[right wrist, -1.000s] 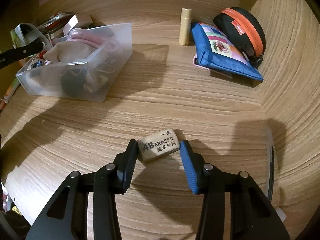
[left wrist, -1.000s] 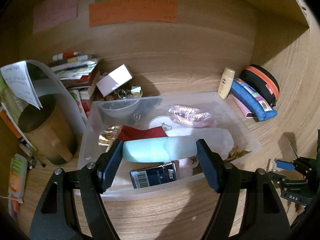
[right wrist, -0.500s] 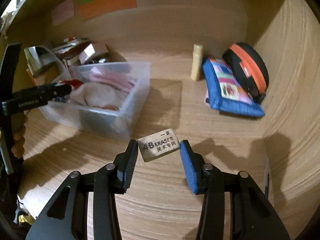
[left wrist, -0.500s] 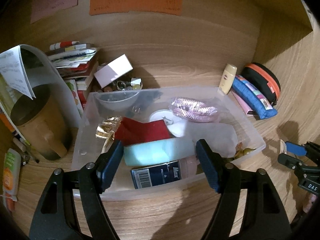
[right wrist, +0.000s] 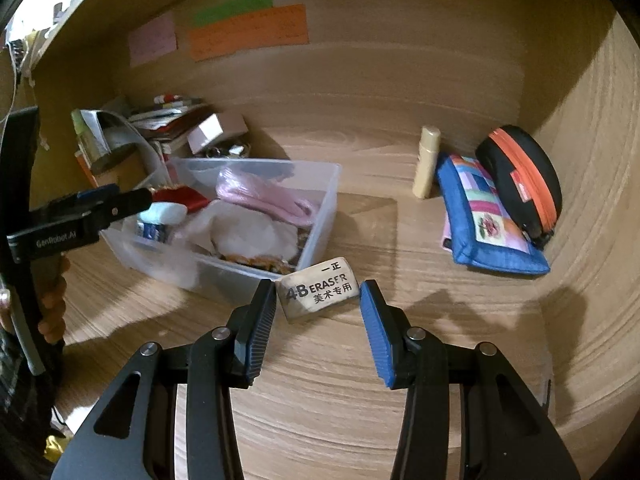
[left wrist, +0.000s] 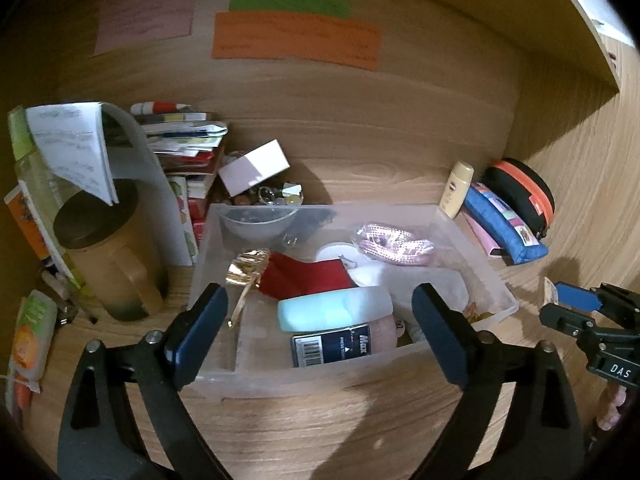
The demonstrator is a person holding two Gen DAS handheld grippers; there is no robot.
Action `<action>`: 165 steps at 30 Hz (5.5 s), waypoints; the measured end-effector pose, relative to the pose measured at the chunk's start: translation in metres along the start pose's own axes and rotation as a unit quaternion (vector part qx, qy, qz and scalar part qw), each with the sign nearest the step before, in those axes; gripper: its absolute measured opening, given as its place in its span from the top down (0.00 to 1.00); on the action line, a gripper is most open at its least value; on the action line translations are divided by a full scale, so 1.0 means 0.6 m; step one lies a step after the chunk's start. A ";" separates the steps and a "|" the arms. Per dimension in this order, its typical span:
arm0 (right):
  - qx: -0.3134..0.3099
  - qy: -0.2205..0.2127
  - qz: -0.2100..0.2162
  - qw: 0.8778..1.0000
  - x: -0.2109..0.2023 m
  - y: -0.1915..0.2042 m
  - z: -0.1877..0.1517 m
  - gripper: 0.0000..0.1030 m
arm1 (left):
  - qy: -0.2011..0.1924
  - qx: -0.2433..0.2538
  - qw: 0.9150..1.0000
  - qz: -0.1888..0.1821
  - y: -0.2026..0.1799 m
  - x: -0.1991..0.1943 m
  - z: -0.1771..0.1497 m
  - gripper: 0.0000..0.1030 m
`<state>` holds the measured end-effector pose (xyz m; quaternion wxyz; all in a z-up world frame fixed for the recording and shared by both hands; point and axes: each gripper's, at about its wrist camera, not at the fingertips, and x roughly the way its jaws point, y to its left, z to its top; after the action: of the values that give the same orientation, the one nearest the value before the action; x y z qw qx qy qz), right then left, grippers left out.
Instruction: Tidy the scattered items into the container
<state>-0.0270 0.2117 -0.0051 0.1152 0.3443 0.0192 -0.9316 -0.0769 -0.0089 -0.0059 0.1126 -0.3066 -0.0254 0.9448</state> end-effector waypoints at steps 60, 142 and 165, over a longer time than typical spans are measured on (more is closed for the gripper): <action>-0.082 0.002 0.018 0.996 0.074 0.144 0.061 0.44 | 0.028 -0.106 0.992 0.061 0.101 -0.053 -0.092 0.04; -0.038 -0.064 0.002 0.997 -0.053 0.099 -0.009 0.18 | -0.048 0.001 0.994 0.099 -0.010 -0.138 -0.086 0.03; -0.030 -0.056 0.011 0.998 -0.046 0.094 -0.010 0.18 | -0.035 -0.006 0.996 0.079 -0.011 -0.129 -0.092 0.01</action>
<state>0.0100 0.1629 0.0104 0.1362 0.2883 0.0372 -0.9471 0.0175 -0.0213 -0.0052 0.0347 -0.2751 -0.0107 0.9607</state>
